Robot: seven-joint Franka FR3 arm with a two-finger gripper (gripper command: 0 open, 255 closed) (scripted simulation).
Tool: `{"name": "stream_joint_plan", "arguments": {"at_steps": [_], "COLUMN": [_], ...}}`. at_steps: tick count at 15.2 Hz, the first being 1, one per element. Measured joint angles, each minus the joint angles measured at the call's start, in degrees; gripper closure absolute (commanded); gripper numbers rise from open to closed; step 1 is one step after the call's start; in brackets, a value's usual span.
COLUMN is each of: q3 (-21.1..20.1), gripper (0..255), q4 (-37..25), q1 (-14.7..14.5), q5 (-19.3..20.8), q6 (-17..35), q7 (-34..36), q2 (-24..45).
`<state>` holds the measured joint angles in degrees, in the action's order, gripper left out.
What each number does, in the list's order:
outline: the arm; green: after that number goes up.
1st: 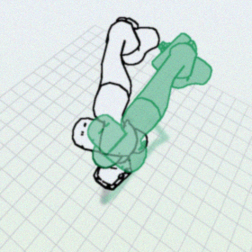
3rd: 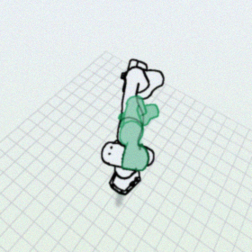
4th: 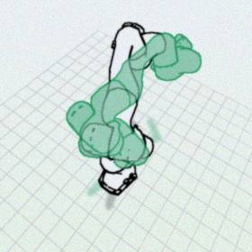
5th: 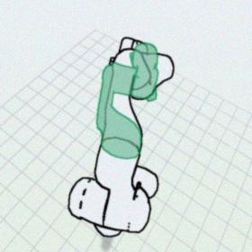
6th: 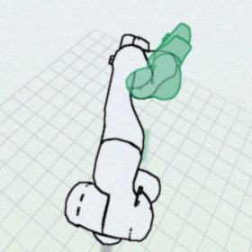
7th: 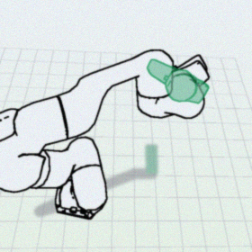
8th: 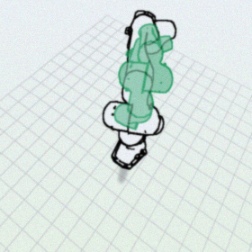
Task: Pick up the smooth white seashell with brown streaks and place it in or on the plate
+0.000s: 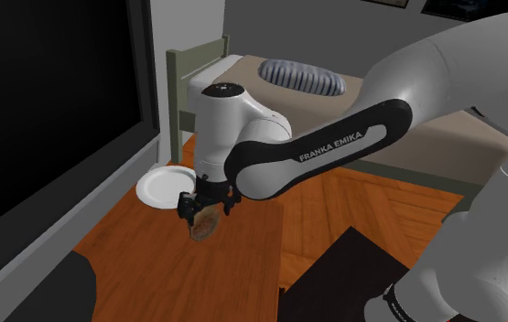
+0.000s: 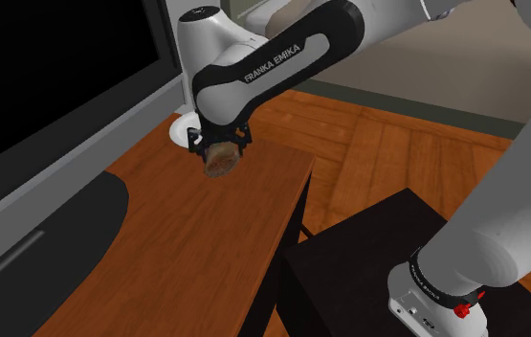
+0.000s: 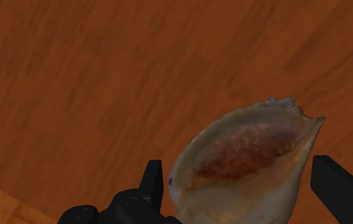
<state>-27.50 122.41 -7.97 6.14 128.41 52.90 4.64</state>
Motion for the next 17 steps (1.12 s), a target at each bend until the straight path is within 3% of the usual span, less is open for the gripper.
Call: {"name": "stream_joint_plan", "arguments": {"at_steps": [5,11,12,17], "q3": [0.2,0.3,0.3,0.3], "gripper": [0,0,255,255], "q4": [1.1,1.2,1.2,1.1], "q1": [-0.2,-0.2,-0.2,-0.2], "q5": [1.7,2.1,2.1,2.1], "q6": [3.4,3.7,3.7,3.7], "q7": [1.2,1.5,1.5,1.5], "q2": [2.4,2.9,2.9,2.9]}}
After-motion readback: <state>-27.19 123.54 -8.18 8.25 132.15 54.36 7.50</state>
